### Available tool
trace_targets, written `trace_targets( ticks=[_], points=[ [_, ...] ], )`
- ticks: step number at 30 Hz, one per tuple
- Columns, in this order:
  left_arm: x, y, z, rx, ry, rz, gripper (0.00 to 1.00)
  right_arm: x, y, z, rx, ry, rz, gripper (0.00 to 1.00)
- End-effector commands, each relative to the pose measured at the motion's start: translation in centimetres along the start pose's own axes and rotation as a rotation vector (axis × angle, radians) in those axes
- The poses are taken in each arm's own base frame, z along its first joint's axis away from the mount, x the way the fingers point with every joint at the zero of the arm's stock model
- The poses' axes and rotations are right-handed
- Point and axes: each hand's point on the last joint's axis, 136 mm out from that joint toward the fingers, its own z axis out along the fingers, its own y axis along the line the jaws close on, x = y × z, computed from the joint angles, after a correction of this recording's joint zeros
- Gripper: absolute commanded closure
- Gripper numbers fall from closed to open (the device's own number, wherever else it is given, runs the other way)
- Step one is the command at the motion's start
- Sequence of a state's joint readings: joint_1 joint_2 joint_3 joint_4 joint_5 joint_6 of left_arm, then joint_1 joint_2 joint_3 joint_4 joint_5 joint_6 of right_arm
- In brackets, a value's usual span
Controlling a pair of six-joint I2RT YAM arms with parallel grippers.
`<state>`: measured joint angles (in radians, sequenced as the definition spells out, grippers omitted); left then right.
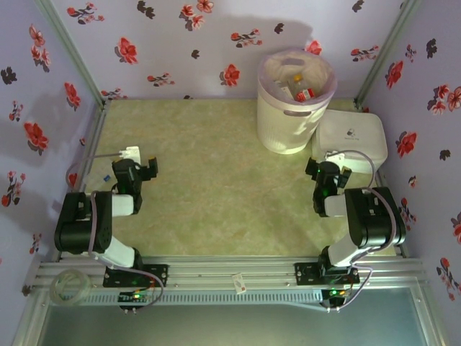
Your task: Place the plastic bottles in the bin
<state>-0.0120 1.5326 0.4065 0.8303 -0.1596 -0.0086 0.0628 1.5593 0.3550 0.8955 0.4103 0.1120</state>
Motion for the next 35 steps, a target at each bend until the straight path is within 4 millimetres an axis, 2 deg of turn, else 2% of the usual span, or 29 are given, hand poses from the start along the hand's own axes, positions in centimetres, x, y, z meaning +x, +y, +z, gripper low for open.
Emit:
trace_targets(
  ticks=[1,35],
  points=[
    [-0.38,-0.12,0.02,0.011,-0.029,-0.015,0.00,-0.98,0.07,0.17,-0.010,-0.017,0.026,0.01],
    [-0.38,-0.12,0.00,0.011,-0.030,-0.013,0.00,-1.11,0.21,0.23,-0.015,-0.033,0.018,0.01]
  ],
)
